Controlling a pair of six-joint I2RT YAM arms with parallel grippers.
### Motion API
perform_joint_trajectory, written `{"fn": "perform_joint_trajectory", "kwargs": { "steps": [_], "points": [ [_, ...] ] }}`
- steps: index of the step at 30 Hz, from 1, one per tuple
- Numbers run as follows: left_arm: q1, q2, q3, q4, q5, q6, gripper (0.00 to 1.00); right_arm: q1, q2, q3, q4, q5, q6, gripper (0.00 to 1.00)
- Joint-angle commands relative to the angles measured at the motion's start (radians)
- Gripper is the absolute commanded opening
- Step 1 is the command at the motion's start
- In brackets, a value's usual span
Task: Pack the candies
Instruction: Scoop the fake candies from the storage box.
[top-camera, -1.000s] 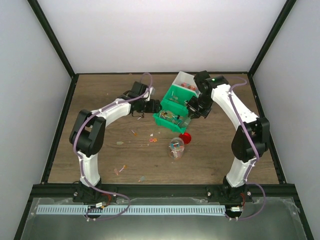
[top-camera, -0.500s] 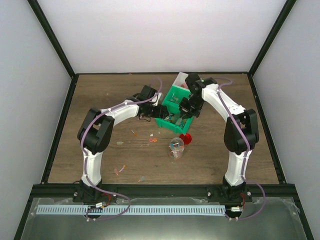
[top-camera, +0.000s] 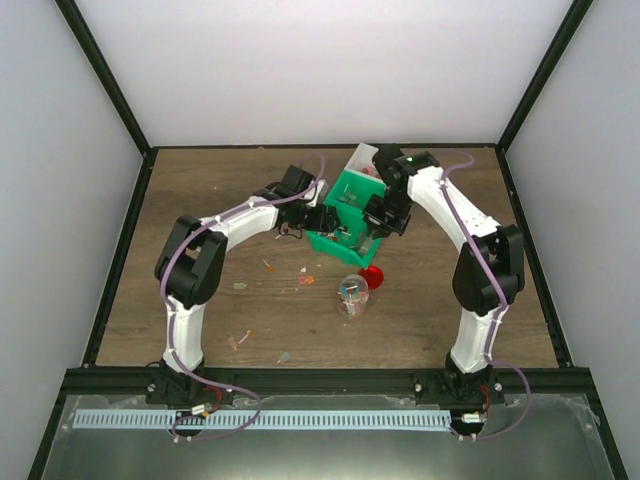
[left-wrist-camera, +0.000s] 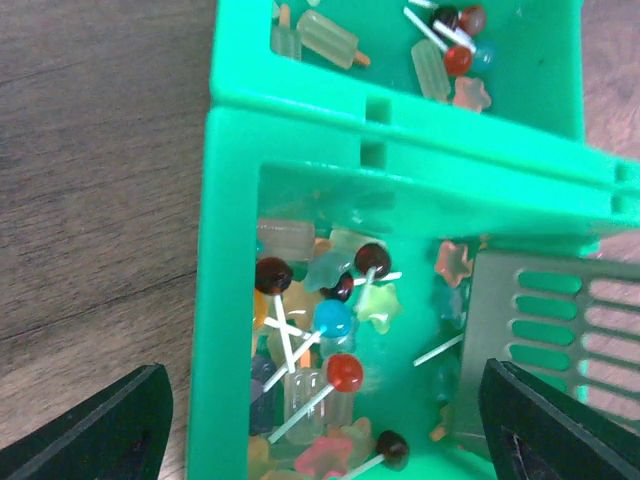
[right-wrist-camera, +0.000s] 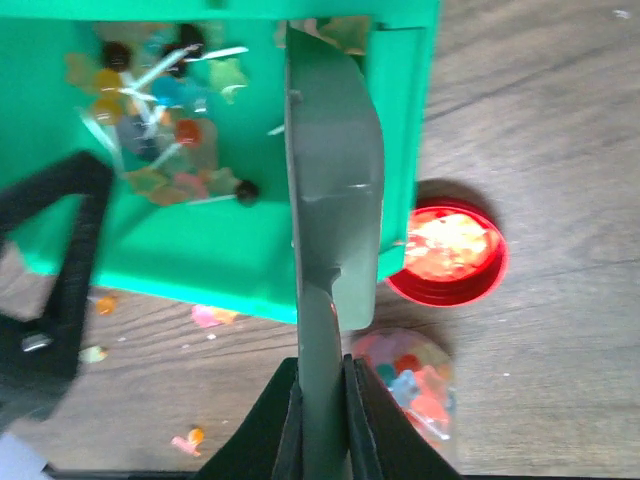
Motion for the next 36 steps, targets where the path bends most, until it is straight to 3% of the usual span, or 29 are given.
{"fn": "perform_joint_trajectory", "kwargs": {
  "steps": [1,5,9,18,29,36],
  "points": [
    [0.006,-0.041,0.036,0.011,0.011,0.010,0.90,0.003,-0.011,-0.076,-0.026,0.071,0.032,0.01],
    [0.008,-0.005,0.035,0.013,0.031,0.004,0.96,0.004,0.051,-0.095,0.002,0.087,0.004,0.01],
    [0.018,0.013,0.029,0.028,0.056,-0.011,0.96,0.004,0.089,-0.149,0.118,0.033,-0.027,0.01],
    [0.041,0.023,-0.044,0.166,0.257,-0.085,0.96,0.006,0.144,-0.313,0.400,-0.119,-0.081,0.01],
    [0.055,0.040,-0.050,0.209,0.363,-0.121,0.99,0.004,0.186,-0.313,0.495,-0.177,-0.081,0.01],
    [0.065,0.035,-0.065,0.244,0.413,-0.165,1.00,0.000,0.143,-0.543,0.890,-0.471,-0.045,0.01]
  ]
}}
